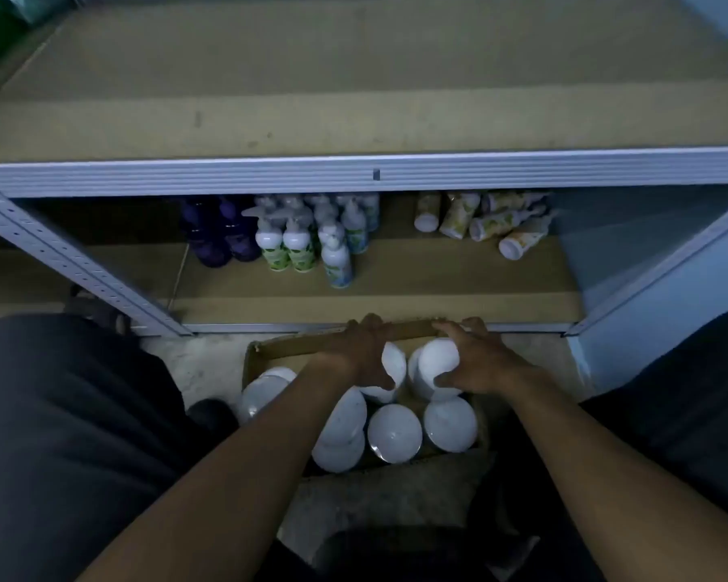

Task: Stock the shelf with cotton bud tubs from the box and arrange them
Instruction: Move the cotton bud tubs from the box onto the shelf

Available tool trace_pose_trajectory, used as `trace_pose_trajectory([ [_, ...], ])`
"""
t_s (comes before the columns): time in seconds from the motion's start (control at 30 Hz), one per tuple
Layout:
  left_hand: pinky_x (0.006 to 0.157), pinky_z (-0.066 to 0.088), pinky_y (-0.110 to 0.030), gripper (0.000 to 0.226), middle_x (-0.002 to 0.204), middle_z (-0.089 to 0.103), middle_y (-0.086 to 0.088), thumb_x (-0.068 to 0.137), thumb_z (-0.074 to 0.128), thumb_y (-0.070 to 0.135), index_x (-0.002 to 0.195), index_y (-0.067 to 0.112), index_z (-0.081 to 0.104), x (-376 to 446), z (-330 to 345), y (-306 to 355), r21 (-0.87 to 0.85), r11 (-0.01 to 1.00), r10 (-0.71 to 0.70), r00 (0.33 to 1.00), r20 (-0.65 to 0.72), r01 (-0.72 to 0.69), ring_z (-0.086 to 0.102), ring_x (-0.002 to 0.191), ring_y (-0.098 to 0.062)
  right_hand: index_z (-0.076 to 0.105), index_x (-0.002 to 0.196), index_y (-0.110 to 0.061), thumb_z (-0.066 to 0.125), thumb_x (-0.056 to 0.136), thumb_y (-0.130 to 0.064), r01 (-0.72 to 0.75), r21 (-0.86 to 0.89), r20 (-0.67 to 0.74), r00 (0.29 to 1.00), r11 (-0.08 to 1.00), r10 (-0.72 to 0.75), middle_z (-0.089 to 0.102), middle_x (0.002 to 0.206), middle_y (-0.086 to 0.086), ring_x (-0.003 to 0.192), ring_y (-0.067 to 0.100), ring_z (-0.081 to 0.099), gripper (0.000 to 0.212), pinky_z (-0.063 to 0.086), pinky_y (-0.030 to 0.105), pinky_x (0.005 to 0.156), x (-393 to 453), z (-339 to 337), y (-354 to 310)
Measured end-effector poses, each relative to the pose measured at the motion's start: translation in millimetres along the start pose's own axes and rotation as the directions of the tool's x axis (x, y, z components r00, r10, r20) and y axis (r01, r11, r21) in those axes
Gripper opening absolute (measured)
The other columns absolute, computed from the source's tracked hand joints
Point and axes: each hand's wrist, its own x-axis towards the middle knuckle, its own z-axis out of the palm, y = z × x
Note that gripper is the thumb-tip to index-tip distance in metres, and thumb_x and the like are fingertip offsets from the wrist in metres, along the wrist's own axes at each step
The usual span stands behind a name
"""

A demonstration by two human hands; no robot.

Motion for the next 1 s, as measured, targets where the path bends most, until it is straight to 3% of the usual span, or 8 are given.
trace_pose_trajectory([
  [0.27,0.112,0.034,-0.049,0.104,0.161,0.013,-0.003,0.070,0.080,0.048,0.154,0.034,0.020,9,28,5,0.050,0.998,-0.032,0.996,-0.087,0.036,0.028,0.143,-0.034,0.018,0.151,-0.050,0.079,0.075,-0.033,0.005,-0.082,-0.009,1.000,0.997,-0.006,0.000,0.162,0.002,0.140,0.035,0.027,0.098,0.041,0.046,0.105,5,21,-11],
  [0.43,0.112,0.031,-0.054,0.100,0.162,0.011,-0.007,0.075,0.078,0.045,0.155,0.030,0.020,9,31,10,0.118,0.990,-0.071,0.995,-0.072,0.079,0.022,0.146,-0.037,0.024,0.152,-0.040,0.080,0.075,-0.036,-0.002,-0.193,-0.088,0.996,0.981,-0.016,0.010,0.161,0.003,0.142,0.033,0.026,0.095,0.036,0.044,0.107,2,23,-9],
  [0.57,0.108,0.036,-0.056,0.101,0.162,0.006,-0.012,0.075,0.080,0.039,0.155,0.025,0.020,9,42,11,0.105,0.990,-0.089,0.994,-0.063,0.095,0.019,0.145,-0.042,0.028,0.149,-0.038,0.080,0.075,-0.033,0.005,-0.164,-0.101,0.995,0.986,-0.022,0.018,0.157,0.004,0.136,0.033,0.033,0.090,0.041,0.044,0.104,3,33,-4],
  [0.77,0.106,0.040,-0.052,0.088,0.158,0.019,-0.013,0.083,0.072,0.032,0.154,0.023,0.020,9,54,14,0.109,0.989,-0.081,0.988,-0.130,0.096,0.023,0.141,-0.040,0.030,0.146,-0.040,0.076,0.079,-0.029,-0.001,-0.179,-0.168,0.985,0.984,-0.029,0.023,0.154,0.001,0.133,0.029,0.034,0.082,0.044,0.042,0.100,4,43,-8],
  [0.9,0.103,0.043,-0.053,0.089,0.152,0.026,-0.012,0.079,0.073,0.036,0.152,0.024,0.024,7,45,19,0.072,0.995,-0.058,0.989,-0.134,0.068,0.026,0.139,-0.039,0.034,0.146,-0.036,0.075,0.078,-0.035,-0.001,-0.169,-0.137,0.990,0.986,-0.022,0.023,0.155,0.004,0.134,0.031,0.035,0.080,0.041,0.043,0.104,0,32,-19],
  [1.0,0.107,0.039,-0.051,0.088,0.147,0.032,-0.014,0.075,0.077,0.039,0.148,0.017,0.033,3,21,26,0.142,0.988,-0.037,0.993,-0.111,0.053,0.031,0.136,-0.041,0.037,0.141,-0.036,0.076,0.075,-0.036,-0.002,-0.142,-0.135,0.991,0.990,-0.017,0.026,0.148,0.003,0.132,0.032,0.034,0.077,0.044,0.045,0.101,-8,14,-27],
])
